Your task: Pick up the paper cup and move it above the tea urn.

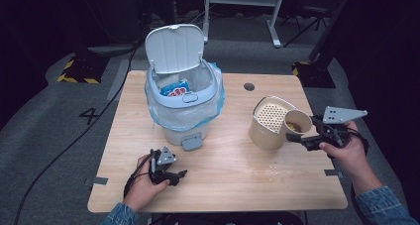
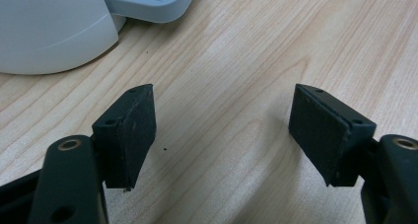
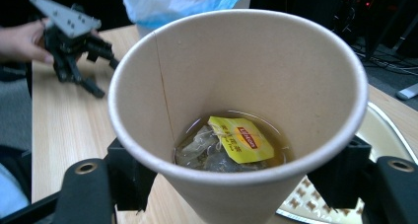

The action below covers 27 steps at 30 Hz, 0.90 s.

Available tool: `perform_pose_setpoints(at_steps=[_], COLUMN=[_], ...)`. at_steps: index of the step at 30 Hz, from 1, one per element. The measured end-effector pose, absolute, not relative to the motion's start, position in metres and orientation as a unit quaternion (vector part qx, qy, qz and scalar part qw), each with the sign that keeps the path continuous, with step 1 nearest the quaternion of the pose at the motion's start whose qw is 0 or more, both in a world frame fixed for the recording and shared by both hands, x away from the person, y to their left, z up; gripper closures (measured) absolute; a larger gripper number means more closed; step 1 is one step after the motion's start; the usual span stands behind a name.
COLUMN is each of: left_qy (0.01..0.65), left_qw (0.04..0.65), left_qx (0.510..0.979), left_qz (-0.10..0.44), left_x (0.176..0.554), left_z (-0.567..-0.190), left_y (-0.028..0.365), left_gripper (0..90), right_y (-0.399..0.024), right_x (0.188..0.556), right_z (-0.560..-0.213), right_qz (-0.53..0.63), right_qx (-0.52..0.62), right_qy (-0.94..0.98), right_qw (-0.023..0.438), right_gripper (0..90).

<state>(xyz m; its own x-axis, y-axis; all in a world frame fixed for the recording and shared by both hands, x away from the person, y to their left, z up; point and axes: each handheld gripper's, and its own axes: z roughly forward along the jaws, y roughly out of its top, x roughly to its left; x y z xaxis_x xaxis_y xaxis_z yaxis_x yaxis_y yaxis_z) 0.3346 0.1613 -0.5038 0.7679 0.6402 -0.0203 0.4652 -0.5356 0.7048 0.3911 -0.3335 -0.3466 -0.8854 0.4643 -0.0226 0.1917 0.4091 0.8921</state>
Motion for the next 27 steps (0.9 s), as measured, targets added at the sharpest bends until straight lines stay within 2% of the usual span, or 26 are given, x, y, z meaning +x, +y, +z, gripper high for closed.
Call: perform_pose_setpoints(at_steps=[14,27], left_qy=[0.319,0.318], left_qw=[0.361,0.362], left_qx=[0.868,0.868], left_qz=[0.121,0.121], left_x=[0.335,0.335], left_z=[-0.504,-0.504], left_y=[0.161,0.161], left_gripper=[26.5,26.5], right_y=[-0.333,-0.33], right_x=[0.438,0.479], right_z=[-0.323,-0.329], right_qz=[0.506,0.491], right_qx=[0.22,0.259], right_qy=[0.819,0.814], right_qw=[0.158,0.174], right_gripper=[29.7,29.6])
